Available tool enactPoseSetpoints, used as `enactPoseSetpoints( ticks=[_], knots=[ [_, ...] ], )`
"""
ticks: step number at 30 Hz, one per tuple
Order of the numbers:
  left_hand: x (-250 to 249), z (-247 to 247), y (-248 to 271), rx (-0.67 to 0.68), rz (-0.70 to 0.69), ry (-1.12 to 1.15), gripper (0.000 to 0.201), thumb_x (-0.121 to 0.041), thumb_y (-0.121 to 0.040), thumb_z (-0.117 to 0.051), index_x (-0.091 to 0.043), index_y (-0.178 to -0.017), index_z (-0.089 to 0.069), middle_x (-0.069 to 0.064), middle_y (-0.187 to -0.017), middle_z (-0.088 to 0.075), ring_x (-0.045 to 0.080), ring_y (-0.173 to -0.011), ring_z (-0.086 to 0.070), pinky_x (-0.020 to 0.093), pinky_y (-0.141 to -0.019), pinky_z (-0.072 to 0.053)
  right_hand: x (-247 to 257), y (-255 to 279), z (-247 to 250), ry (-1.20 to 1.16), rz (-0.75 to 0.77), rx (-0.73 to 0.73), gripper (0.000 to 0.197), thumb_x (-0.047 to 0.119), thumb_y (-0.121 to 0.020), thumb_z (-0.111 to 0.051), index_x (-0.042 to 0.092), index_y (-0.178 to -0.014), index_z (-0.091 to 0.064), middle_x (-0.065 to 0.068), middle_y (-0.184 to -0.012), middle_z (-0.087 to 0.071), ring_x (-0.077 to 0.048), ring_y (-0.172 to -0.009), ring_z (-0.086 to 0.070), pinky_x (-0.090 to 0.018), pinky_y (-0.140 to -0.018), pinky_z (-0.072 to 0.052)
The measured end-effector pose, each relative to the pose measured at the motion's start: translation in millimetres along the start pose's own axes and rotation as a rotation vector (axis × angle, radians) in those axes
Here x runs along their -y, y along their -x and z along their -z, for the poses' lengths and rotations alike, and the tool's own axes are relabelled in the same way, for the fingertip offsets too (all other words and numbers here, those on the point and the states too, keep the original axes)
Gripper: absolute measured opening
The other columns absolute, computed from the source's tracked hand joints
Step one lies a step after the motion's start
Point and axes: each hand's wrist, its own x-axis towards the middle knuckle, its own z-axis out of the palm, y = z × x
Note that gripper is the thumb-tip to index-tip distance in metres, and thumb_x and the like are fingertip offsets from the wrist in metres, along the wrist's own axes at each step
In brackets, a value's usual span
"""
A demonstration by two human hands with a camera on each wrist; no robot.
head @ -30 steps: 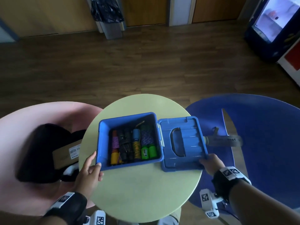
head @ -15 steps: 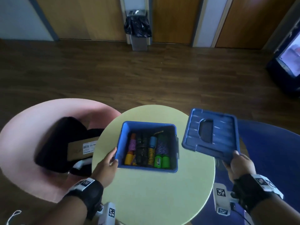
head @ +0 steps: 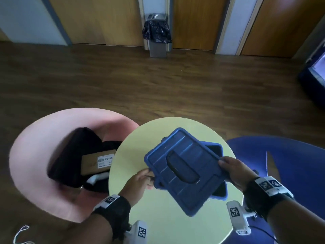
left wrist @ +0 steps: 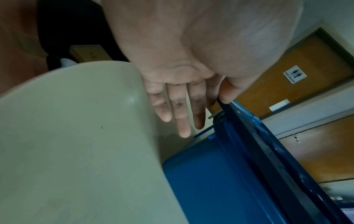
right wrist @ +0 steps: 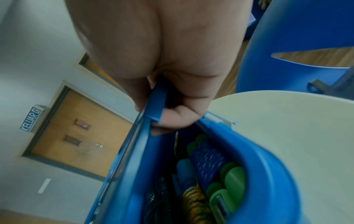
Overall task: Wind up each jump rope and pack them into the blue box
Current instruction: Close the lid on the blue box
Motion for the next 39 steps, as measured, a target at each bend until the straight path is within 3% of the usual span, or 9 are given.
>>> enactPoseSetpoints(
  ticks=[8,11,16,19,23,27,31,35,39],
  knots=[
    [-6.4,9.4,-14.2,-0.156,-0.196,-0.437,0.062,-0.027,-0.096,-0.057,-0.03,-0.152,-0.031,-0.013,-0.152,-0.034,0.008,-0.128,-0.048,0.03,-0.104,-0.042,1.1,-34.9,38.8,0.42,0.043,-0.162,0.027,0.028,-0.088,-0.071,0.023,-0.114,-0.067,-0.008,-0.104,-0.07,-0.027,-0.093,-0.066,-0.039,-0.081,-0.053],
    [-16.1,4.4,-21.5,-0.1,-0.346,-0.729,0.06,-0.034,-0.095,-0.057,-0.027,-0.151,-0.037,-0.011,-0.16,-0.029,0.01,-0.145,-0.032,0.03,-0.117,-0.029,-0.1,-37.6,47.6,0.535,0.055,-0.214,0.061,0.036,-0.083,-0.072,0.028,-0.14,-0.052,-0.006,-0.138,-0.054,-0.025,-0.121,-0.054,-0.035,-0.091,-0.044],
    [-24.9,-10.5,-7.0,-0.143,-0.44,-0.863,0.062,-0.043,-0.088,-0.062,-0.023,-0.144,-0.045,-0.01,-0.152,-0.042,0.015,-0.132,-0.049,0.028,-0.103,-0.04,-15.2,-6.4,32.0,0.673,0.029,-0.127,0.094,0.028,-0.089,-0.071,0.02,-0.159,-0.008,-0.017,-0.147,-0.038,-0.031,-0.13,-0.044,-0.033,-0.098,-0.038],
    [-15.5,-12.0,-1.0,-0.169,-0.475,-0.834,0.053,-0.047,-0.087,-0.061,-0.025,-0.134,-0.054,-0.012,-0.14,-0.053,0.012,-0.12,-0.057,0.024,-0.093,-0.044,-29.2,-1.4,30.5,0.615,0.057,-0.139,0.097,0.032,-0.089,-0.071,0.021,-0.157,-0.002,-0.008,-0.144,-0.048,-0.027,-0.12,-0.055,-0.033,-0.095,-0.044],
    [-8.4,-13.0,0.8,-0.23,-0.471,-0.914,0.059,-0.063,-0.084,-0.045,-0.018,-0.116,-0.068,-0.009,-0.127,-0.065,0.013,-0.105,-0.067,0.023,-0.084,-0.049,-29.2,-13.9,30.8,0.592,0.02,-0.142,0.07,0.043,-0.089,-0.068,0.016,-0.143,-0.032,0.002,-0.134,-0.055,-0.022,-0.105,-0.061,-0.042,-0.096,-0.049],
    [-6.8,-12.6,3.7,-0.266,-0.401,-1.002,0.062,-0.069,-0.083,-0.04,-0.018,-0.102,-0.069,-0.01,-0.11,-0.069,0.015,-0.089,-0.069,0.028,-0.075,-0.053,-16.1,-26.7,25.5,0.64,-0.026,-0.098,0.07,0.049,-0.09,-0.065,0.011,-0.144,-0.04,-0.007,-0.135,-0.06,-0.026,-0.119,-0.058,-0.037,-0.095,-0.046],
    [0.4,-12.4,10.0,-0.274,-0.405,-1.037,0.05,-0.069,-0.081,-0.045,-0.022,-0.086,-0.063,-0.013,-0.085,-0.062,0.015,-0.075,-0.066,0.03,-0.062,-0.05,-6.2,-36.0,18.5,0.75,-0.052,-0.034,0.061,0.056,-0.091,-0.059,0.015,-0.135,-0.049,-0.007,-0.123,-0.065,-0.025,-0.106,-0.062,-0.035,-0.09,-0.048],
    [-4.2,-18.0,10.2,-0.333,-0.448,-1.039,0.053,-0.057,-0.072,-0.068,-0.02,-0.11,-0.058,-0.006,-0.109,-0.062,0.02,-0.095,-0.065,0.036,-0.071,-0.054,-5.0,-38.1,22.6,0.729,-0.122,-0.069,0.067,0.063,-0.084,-0.064,0.015,-0.129,-0.05,-0.007,-0.117,-0.066,-0.027,-0.103,-0.065,-0.036,-0.082,-0.05],
    [-29.8,-44.0,-4.5,-0.171,-0.573,-1.155,0.063,-0.062,-0.074,-0.063,-0.022,-0.123,-0.058,0.004,-0.138,-0.054,0.025,-0.122,-0.058,0.04,-0.09,-0.053,-2.2,-38.0,20.5,0.717,-0.151,-0.027,0.058,0.061,-0.087,-0.061,0.003,-0.091,-0.065,-0.01,-0.088,-0.073,-0.026,-0.08,-0.071,-0.042,-0.082,-0.059]
  ],
)
